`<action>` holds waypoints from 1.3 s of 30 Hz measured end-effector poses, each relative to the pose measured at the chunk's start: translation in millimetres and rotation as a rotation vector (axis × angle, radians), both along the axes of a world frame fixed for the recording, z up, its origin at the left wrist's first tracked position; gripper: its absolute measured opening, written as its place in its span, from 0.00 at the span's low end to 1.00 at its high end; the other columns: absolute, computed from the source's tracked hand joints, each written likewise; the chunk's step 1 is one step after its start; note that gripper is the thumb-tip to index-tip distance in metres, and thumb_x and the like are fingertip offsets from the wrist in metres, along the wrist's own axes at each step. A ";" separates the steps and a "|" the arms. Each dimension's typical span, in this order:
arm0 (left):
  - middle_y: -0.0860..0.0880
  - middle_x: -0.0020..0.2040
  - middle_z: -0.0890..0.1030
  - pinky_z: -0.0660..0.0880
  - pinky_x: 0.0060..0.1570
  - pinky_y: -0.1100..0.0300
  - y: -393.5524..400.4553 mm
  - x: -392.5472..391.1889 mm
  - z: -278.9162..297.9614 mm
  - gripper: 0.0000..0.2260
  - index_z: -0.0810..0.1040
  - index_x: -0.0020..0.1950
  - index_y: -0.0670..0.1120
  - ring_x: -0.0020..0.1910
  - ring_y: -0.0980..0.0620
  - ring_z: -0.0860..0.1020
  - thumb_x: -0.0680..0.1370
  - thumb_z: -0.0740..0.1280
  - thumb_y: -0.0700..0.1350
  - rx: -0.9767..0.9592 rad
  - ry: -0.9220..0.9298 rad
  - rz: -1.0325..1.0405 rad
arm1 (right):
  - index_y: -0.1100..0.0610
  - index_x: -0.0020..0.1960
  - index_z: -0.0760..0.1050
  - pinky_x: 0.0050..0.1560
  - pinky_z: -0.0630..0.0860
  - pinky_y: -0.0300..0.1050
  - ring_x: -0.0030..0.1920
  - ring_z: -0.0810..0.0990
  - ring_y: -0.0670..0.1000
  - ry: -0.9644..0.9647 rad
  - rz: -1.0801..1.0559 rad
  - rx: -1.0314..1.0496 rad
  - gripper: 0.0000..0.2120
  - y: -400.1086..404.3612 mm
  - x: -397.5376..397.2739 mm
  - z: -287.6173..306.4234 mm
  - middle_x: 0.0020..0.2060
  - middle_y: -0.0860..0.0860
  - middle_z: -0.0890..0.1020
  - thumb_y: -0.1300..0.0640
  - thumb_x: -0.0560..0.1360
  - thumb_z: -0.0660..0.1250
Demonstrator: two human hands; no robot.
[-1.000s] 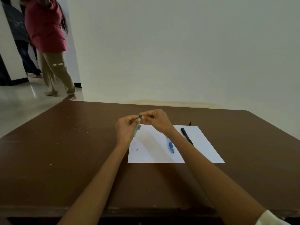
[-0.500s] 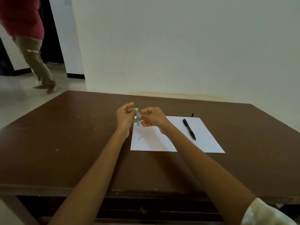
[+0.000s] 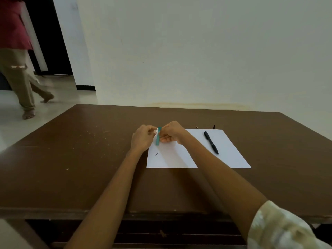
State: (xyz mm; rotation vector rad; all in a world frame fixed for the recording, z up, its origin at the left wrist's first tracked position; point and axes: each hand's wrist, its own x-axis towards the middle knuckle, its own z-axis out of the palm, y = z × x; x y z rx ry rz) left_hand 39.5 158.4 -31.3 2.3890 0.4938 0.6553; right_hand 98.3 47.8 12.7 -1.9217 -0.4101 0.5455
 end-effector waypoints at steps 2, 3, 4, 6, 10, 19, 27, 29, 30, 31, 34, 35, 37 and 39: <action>0.45 0.59 0.77 0.70 0.55 0.55 0.9 -2.2 -1.7 0.12 0.77 0.62 0.47 0.57 0.48 0.75 0.79 0.63 0.44 0.135 0.066 -0.009 | 0.73 0.56 0.75 0.44 0.80 0.45 0.32 0.78 0.52 0.041 -0.003 -0.051 0.11 4.1 -0.7 1.8 0.43 0.64 0.80 0.69 0.75 0.64; 0.45 0.58 0.77 0.69 0.54 0.55 1.1 -3.0 -2.6 0.13 0.78 0.62 0.47 0.57 0.47 0.74 0.78 0.63 0.44 0.181 0.083 -0.009 | 0.73 0.56 0.75 0.42 0.79 0.44 0.32 0.78 0.52 0.055 -0.003 -0.063 0.11 5.9 -0.9 2.4 0.41 0.63 0.80 0.69 0.75 0.65; 0.45 0.58 0.77 0.69 0.54 0.55 1.4 -3.4 -3.0 0.13 0.78 0.62 0.47 0.57 0.47 0.74 0.78 0.63 0.44 0.203 0.088 -0.007 | 0.73 0.56 0.75 0.41 0.79 0.43 0.32 0.78 0.52 0.063 -0.007 -0.067 0.11 7.2 -0.7 2.3 0.40 0.63 0.79 0.69 0.75 0.65; 0.45 0.58 0.77 0.69 0.55 0.54 2.7 -3.1 -3.1 0.13 0.78 0.62 0.48 0.58 0.46 0.73 0.79 0.62 0.43 0.207 0.093 -0.001 | 0.73 0.55 0.75 0.43 0.80 0.45 0.32 0.78 0.52 0.068 -0.019 -0.066 0.11 8.9 0.2 0.9 0.38 0.62 0.79 0.69 0.74 0.65; 0.44 0.58 0.77 0.69 0.56 0.52 4.2 -1.8 -6.2 0.13 0.78 0.61 0.48 0.57 0.45 0.73 0.79 0.62 0.42 0.209 0.093 -0.005 | 0.73 0.54 0.75 0.47 0.81 0.48 0.30 0.78 0.52 0.039 -0.040 -0.068 0.11 11.1 0.7 -3.9 0.35 0.61 0.79 0.70 0.73 0.67; 0.45 0.62 0.75 0.72 0.52 0.61 2.8 -23.0 -1.4 0.13 0.75 0.63 0.45 0.54 0.54 0.74 0.78 0.63 0.42 -0.063 -0.025 -0.021 | 0.65 0.56 0.78 0.50 0.80 0.43 0.37 0.80 0.51 -0.244 0.007 -0.078 0.10 -17.8 -20.2 -3.5 0.54 0.60 0.81 0.65 0.76 0.65; 0.45 0.57 0.80 0.71 0.48 0.62 -12.7 -72.7 8.0 0.12 0.79 0.59 0.42 0.47 0.54 0.74 0.77 0.66 0.43 0.011 0.205 -0.059 | 0.53 0.67 0.73 0.62 0.70 0.41 0.61 0.74 0.54 -0.765 0.413 -0.517 0.21 -55.7 -61.8 -16.5 0.64 0.55 0.74 0.68 0.78 0.58; 0.43 0.54 0.81 0.73 0.46 0.61 -18.3 -74.9 11.6 0.09 0.81 0.54 0.41 0.43 0.53 0.75 0.76 0.66 0.42 0.020 0.257 -0.027 | 0.52 0.68 0.71 0.61 0.71 0.42 0.63 0.72 0.54 -0.820 0.437 -0.573 0.23 -56.3 -63.7 -19.8 0.66 0.54 0.72 0.68 0.77 0.58; 0.43 0.52 0.81 0.74 0.46 0.60 -19.3 -76.0 12.5 0.09 0.81 0.53 0.40 0.42 0.53 0.76 0.76 0.66 0.42 0.027 0.272 -0.014 | 0.52 0.69 0.70 0.61 0.71 0.42 0.64 0.71 0.54 -0.832 0.443 -0.581 0.23 -56.6 -64.4 -20.5 0.67 0.54 0.71 0.68 0.77 0.59; 0.43 0.52 0.82 0.75 0.47 0.59 -19.2 -77.1 12.9 0.09 0.82 0.53 0.40 0.42 0.52 0.76 0.76 0.67 0.41 0.033 0.281 -0.006 | 0.52 0.69 0.70 0.62 0.71 0.43 0.64 0.71 0.54 -0.840 0.446 -0.585 0.23 -57.3 -65.0 -21.5 0.68 0.54 0.71 0.67 0.77 0.59; 0.45 0.52 0.82 0.76 0.47 0.59 -16.4 -79.0 13.4 0.09 0.82 0.53 0.41 0.41 0.53 0.76 0.75 0.68 0.41 0.033 0.282 0.003 | 0.52 0.70 0.69 0.62 0.71 0.45 0.64 0.70 0.54 -0.879 0.448 -0.593 0.23 -58.3 -67.1 -24.9 0.68 0.53 0.70 0.65 0.77 0.60; 0.45 0.52 0.82 0.75 0.46 0.60 -15.1 -78.4 13.3 0.09 0.82 0.53 0.41 0.40 0.54 0.76 0.74 0.69 0.41 0.024 0.279 0.006 | 0.51 0.70 0.69 0.61 0.72 0.45 0.63 0.71 0.54 -0.894 0.443 -0.588 0.22 -57.4 -67.9 -26.0 0.67 0.53 0.70 0.64 0.77 0.60; 0.45 0.52 0.83 0.73 0.44 0.61 -14.2 -78.3 14.8 0.10 0.82 0.54 0.42 0.39 0.56 0.75 0.74 0.70 0.41 0.023 0.285 -0.001 | 0.50 0.69 0.69 0.59 0.73 0.45 0.62 0.72 0.54 -0.925 0.433 -0.572 0.21 -53.1 -70.4 -27.6 0.66 0.54 0.71 0.63 0.77 0.60; 0.45 0.52 0.83 0.73 0.45 0.61 -14.2 -77.5 16.6 0.10 0.83 0.53 0.42 0.41 0.55 0.76 0.73 0.71 0.42 0.029 0.288 -0.008 | 0.50 0.69 0.69 0.57 0.73 0.44 0.61 0.72 0.54 -0.946 0.424 -0.558 0.20 -48.1 -73.0 -28.5 0.65 0.54 0.72 0.62 0.78 0.61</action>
